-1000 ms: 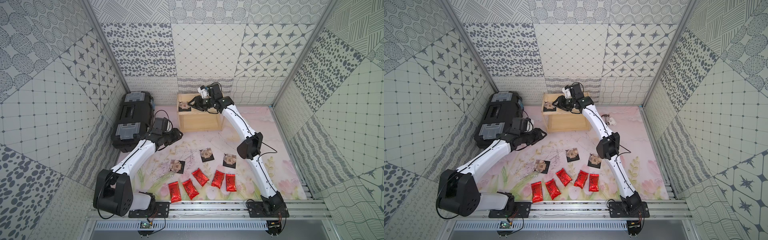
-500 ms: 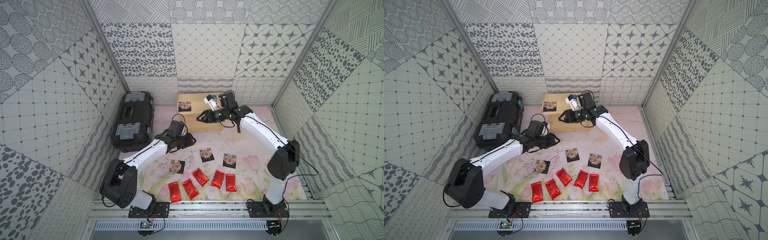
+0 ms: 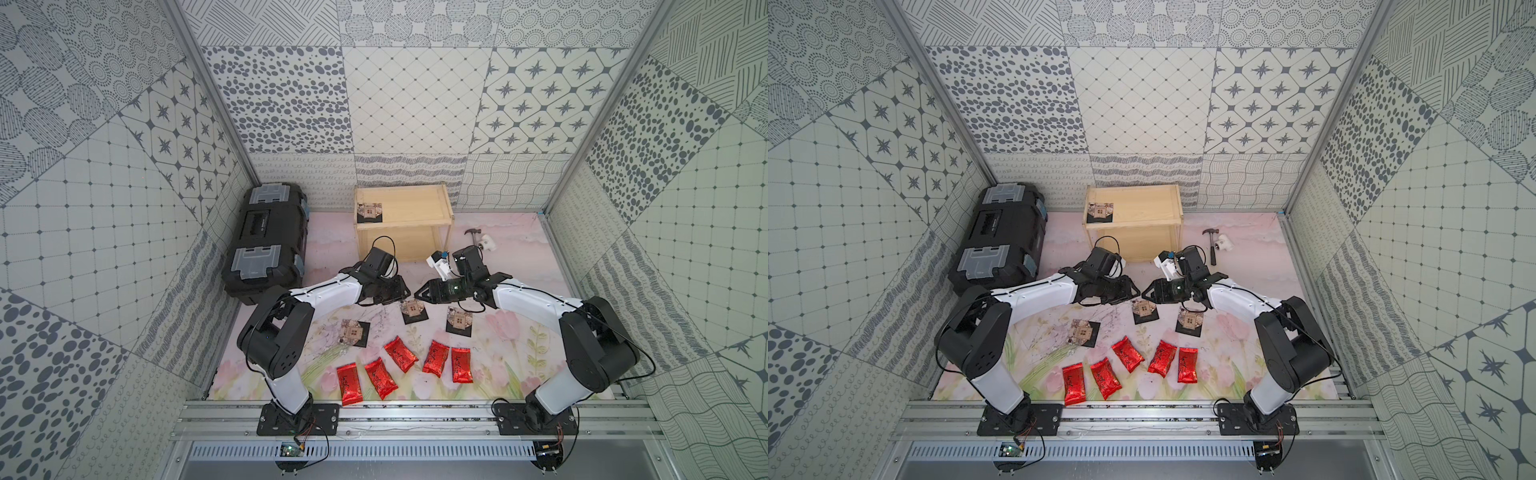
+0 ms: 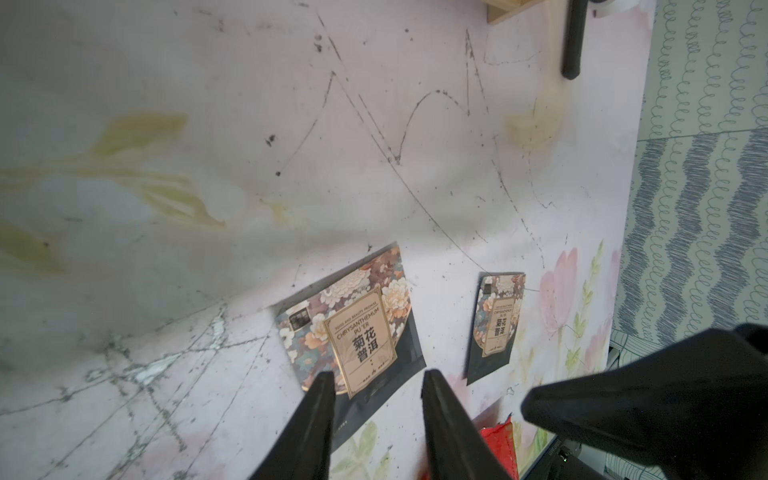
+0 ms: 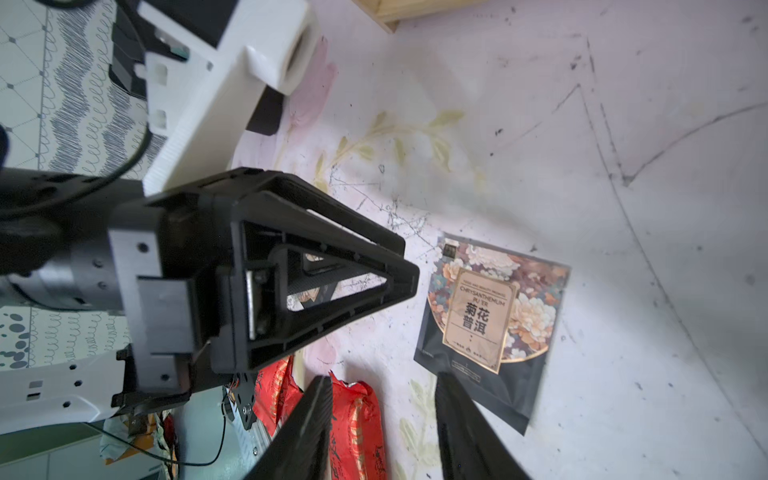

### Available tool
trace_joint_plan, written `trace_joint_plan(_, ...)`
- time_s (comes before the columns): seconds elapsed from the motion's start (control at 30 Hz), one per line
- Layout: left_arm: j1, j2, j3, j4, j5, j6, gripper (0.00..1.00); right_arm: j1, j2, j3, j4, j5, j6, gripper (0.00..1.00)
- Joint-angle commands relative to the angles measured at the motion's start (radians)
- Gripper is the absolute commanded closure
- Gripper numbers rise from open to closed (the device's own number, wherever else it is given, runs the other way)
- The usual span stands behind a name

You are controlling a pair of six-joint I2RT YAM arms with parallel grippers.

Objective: Place the tea bags on the shelf by color
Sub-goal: Pick up the tea bag from the center of the board.

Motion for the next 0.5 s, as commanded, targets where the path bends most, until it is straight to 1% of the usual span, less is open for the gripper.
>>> trace_joint_plan(0.0, -0.009, 0.041, -0.020, 0.092, 0.032, -0.023, 0.60, -0.019, 0.033, -0.038, 0.114, -0.019, 0.021, 0.57)
trace_joint_plan(0.1, -0.010, 0.052, -0.033, 0.105, 0.030, -0.023, 0.60, -0.036, 0.052, -0.073, 0.125, -0.024, 0.025, 0.58)
trace_joint_plan(0.27, -0.010, 0.086, -0.038, 0.113, 0.037, -0.021, 0.60, -0.057, 0.099, -0.084, 0.136, -0.036, 0.033, 0.59)
trace_joint_plan(0.47, -0.009, 0.088, -0.062, 0.114, 0.025, -0.025, 0.60, -0.076, 0.146, -0.109, 0.180, -0.056, 0.083, 0.61)
